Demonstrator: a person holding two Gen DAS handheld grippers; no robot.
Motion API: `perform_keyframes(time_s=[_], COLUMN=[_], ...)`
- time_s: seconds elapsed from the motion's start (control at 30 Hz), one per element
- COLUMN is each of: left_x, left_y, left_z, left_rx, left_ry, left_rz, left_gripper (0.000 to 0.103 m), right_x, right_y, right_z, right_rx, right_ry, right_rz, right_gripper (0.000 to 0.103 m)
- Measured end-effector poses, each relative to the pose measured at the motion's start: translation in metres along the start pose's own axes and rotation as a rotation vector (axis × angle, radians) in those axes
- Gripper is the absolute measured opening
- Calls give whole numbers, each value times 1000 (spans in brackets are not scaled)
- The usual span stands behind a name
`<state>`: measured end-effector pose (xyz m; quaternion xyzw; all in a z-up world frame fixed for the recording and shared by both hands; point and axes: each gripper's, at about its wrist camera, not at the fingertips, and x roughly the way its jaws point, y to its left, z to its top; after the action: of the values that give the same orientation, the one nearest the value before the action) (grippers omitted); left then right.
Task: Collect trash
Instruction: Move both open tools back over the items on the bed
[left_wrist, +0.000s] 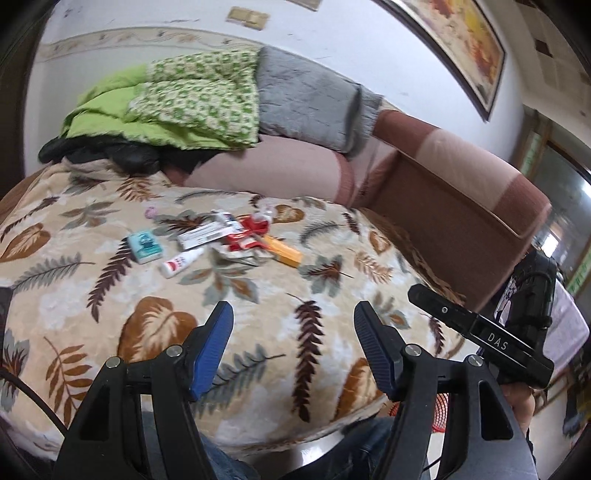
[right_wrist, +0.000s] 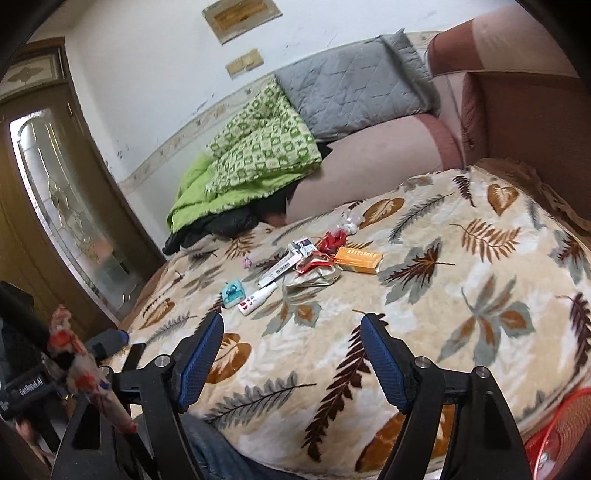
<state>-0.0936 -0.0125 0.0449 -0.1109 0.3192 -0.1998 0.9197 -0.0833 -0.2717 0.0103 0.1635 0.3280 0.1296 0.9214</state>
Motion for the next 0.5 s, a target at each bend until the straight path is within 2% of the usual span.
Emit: perform_keyframes(time_s=[0.17,0.3,0.4,0.5], left_x=[18,41,66,97], left_y=[27,50,66,76], left_z=[14,31,43,52], left_rx=[-24,-30,-18,11], left_ry=[19,55,100,155], left_rz=[47,97,126,115], left_gripper=[67,67,67,67], right_x=[38,73,106,143], right_y=[-16,-38,-56,-76], right_z=[14,22,29,36], right_rx=[-23,6,21,60], right_ry=[53,87,109,143], right_rz=[54,96,116,147], right_gripper=[81,81,81,81])
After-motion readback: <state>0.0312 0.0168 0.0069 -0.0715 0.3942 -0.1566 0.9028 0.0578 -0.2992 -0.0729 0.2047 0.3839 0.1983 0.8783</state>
